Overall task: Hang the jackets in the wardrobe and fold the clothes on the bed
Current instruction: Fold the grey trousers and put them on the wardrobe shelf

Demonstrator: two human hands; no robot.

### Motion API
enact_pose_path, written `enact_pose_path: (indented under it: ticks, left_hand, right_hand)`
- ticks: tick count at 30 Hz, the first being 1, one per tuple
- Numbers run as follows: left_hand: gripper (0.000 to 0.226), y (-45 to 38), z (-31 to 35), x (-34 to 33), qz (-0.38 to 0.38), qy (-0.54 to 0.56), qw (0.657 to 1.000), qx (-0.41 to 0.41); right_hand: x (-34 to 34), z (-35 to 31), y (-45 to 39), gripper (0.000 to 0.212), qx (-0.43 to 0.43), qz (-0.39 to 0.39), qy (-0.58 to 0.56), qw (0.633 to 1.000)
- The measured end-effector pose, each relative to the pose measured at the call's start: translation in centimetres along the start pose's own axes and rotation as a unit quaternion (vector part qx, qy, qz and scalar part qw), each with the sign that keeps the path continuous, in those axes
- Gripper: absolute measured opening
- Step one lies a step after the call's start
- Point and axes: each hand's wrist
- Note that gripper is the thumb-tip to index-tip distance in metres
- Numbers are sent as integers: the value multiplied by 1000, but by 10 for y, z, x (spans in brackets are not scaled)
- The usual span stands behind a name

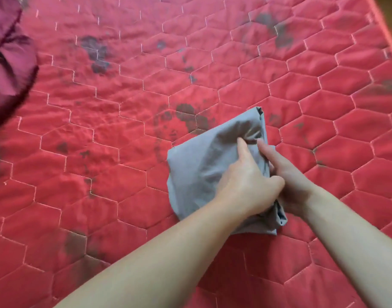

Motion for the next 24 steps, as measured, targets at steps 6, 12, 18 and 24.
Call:
enact_pose_path:
  ticks: [6,12,18,24]
  left_hand:
    - [50,-1,-30,-25,11,11,995,-100]
    - [44,-15,-103,10,268,-47,961,-41]
    - [63,-28,-137,20,201,215,947,132]
    - [40,-43,-129,21,234,254,929,131]
  right_hand:
    - [59,27,-3,18,-37,97,56,993]
    - [74,51,-7,21,8,134,51,990]
    - [78,59,-18,23,4,179,209,961]
    - [70,69,-13,41,39,258,370,892]
Point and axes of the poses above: each hand's wrist, its own y-axis away from the middle knuckle, its own x-axis out of the back of the hand, z = x × y, and after that the axes turned 9 degrees about x, right-handed
